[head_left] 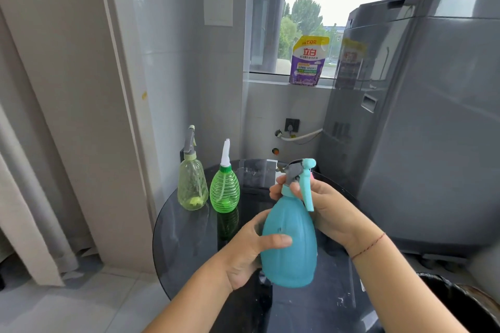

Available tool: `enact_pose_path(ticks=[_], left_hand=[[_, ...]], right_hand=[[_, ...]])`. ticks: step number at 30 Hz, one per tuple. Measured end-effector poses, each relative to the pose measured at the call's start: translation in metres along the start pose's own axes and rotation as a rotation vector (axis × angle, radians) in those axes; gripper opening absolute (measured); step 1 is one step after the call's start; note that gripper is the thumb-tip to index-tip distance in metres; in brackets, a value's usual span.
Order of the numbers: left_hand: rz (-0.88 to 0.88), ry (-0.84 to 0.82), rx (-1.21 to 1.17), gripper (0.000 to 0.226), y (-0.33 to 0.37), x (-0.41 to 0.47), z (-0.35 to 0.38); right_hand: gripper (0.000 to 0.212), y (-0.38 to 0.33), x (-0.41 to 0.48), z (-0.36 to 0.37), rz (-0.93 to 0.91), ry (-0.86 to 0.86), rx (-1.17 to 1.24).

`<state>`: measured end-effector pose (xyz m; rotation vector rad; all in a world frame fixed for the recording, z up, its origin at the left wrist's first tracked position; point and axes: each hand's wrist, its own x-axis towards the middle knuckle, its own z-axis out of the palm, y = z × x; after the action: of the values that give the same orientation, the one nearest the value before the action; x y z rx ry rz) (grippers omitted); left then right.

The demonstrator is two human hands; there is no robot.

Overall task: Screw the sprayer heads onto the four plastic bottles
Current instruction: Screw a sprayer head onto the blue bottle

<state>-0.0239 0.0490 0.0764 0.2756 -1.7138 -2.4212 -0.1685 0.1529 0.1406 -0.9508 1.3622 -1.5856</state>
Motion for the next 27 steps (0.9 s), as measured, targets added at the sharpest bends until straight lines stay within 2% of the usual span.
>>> enact_pose_path(ticks=[4,6,8,10,13,15,17,19,21,23,25,27], left_hand=[[-0.020,-0.256,-0.146,0.067,-0.003,-0.003,-0.002],[-0.036,-0.318,-0.187,0.072,-0.005,-0.003,-0.003],[-0.037,-0.321,-0.185,0.073,-0.007,-0.002,-0.004],[-0.022,-0.252,-0.130,0.069,-0.009,0.000,-0.005],[0.009,0.002,-0.025,0.068,-0.010,0.004,0.002],[0.039,0.164,0.039,0.073,-0.014,0.008,0.007],[0.057,0.228,0.077,0.076,-0.016,0.009,0.008],[0.053,0.157,0.032,0.073,-0.015,0.008,0.004],[0.038,-0.002,-0.025,0.067,-0.013,0.003,-0.001],[0.025,-0.150,-0.071,0.064,-0.015,-0.001,-0.003],[0.009,-0.225,-0.108,0.065,-0.017,-0.002,-0.003],[0.004,-0.205,-0.117,0.064,-0.017,0.001,0.002]], right_hand=[[0.045,0.001,-0.004,-0.008,0.027,-0.156,0.073],[0.048,0.002,-0.006,-0.010,0.040,-0.223,0.102],[0.043,0.004,-0.007,-0.010,0.038,-0.209,0.089],[0.037,0.005,-0.006,-0.008,0.036,-0.097,0.014],[0.052,0.010,-0.004,0.001,0.054,0.147,-0.074],[0.046,0.016,-0.003,0.014,0.019,0.275,-0.108],[0.044,0.019,-0.001,0.019,-0.005,0.345,-0.158],[0.042,0.016,-0.002,0.013,0.005,0.232,-0.119],[0.035,0.012,-0.007,0.003,0.055,0.034,-0.013],[0.037,0.011,-0.011,-0.006,0.092,-0.121,0.060],[0.041,0.010,-0.013,-0.010,0.093,-0.191,0.093],[0.039,0.009,-0.012,-0.010,0.077,-0.165,0.065]])
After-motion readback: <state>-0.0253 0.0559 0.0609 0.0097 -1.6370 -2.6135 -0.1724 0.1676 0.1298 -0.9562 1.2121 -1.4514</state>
